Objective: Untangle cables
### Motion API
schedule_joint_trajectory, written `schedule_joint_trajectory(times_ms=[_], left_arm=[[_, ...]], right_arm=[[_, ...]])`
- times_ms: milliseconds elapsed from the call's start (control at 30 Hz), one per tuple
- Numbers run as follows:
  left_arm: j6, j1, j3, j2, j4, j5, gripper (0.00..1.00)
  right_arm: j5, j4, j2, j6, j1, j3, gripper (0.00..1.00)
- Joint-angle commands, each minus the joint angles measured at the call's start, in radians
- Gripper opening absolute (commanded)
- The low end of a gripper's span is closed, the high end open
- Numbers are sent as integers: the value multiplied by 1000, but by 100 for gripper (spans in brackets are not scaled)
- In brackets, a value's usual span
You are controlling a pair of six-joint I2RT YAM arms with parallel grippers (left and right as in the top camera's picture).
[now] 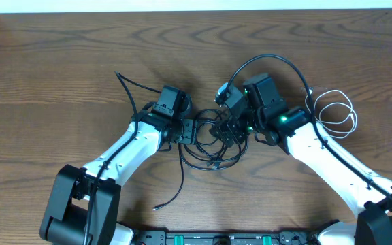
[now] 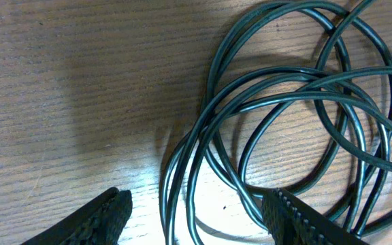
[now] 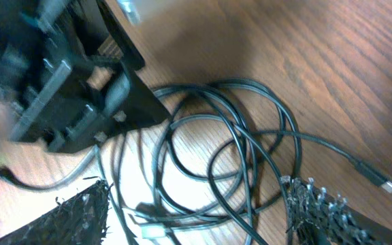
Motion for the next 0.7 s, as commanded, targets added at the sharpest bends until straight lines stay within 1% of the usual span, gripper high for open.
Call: schedule_joint_trajectory(times_ms=[0,133,233,300,333,367,400,533,567,633,667], left_arm=[[9,0,-13,6,-2,-14,67],[9,0,-13,6,-2,-14,67],[10,0,-13,6,-4,-14,67],[10,0,-13,6,-5,-14,67],[10,0,-13,6,-5,-14,67],[10,0,-13,6,-5,-14,67],[10,0,-13,6,-5,-14,67],[10,0,-13,6,-5,-14,67],[10,0,-13,6,-5,-14,64],[10,0,-13,6,-5,-14,52],[10,0,-13,6,-5,-14,50]], right_arm=[[40,-10,45,-97,11,-1,80],[43,-4,123,-127,17,-1,73],[70,2,181,-129,17,-1,48],[69,8,210,-129,18,-1,40],[69,13,219,-129,18,-1,29],[68,19,221,-129,19,-1,13],[63,25,220,-129,18,-1,1],[-39,26,177,-117,17,2,1],[-74,26,154,-117,16,2,1],[-114,17,101,-110,10,2,1],[-120,12,81,-101,7,2,1]])
